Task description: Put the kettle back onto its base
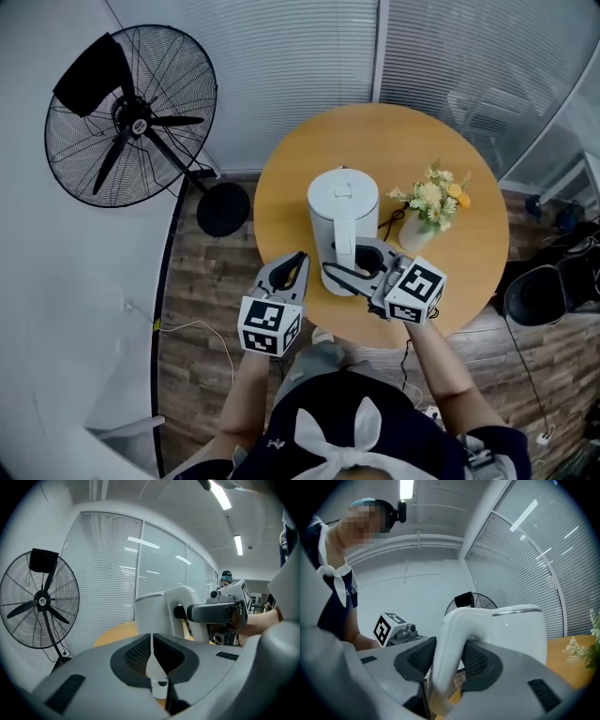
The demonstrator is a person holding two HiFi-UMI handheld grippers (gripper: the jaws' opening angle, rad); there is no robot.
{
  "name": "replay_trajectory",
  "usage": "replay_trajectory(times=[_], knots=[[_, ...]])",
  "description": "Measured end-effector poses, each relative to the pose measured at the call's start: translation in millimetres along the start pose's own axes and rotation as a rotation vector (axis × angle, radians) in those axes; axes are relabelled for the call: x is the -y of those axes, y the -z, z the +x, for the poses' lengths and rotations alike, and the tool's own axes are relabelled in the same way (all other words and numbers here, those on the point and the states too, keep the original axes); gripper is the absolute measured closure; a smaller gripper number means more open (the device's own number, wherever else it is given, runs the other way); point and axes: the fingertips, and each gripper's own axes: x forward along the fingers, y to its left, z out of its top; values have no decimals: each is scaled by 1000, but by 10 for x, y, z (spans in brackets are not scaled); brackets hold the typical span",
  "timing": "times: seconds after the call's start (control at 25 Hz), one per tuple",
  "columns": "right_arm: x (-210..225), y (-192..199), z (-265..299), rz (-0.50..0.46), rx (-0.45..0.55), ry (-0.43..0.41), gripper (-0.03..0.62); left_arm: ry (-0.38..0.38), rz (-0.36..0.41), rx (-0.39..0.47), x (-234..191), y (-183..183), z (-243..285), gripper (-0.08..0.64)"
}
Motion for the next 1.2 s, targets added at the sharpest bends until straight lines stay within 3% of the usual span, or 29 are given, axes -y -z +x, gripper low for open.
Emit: replay_trajectory(times=[1.2], knots=[[375,544,122,131,-47,64,420,9,-26,-56,-287,201,190,520]])
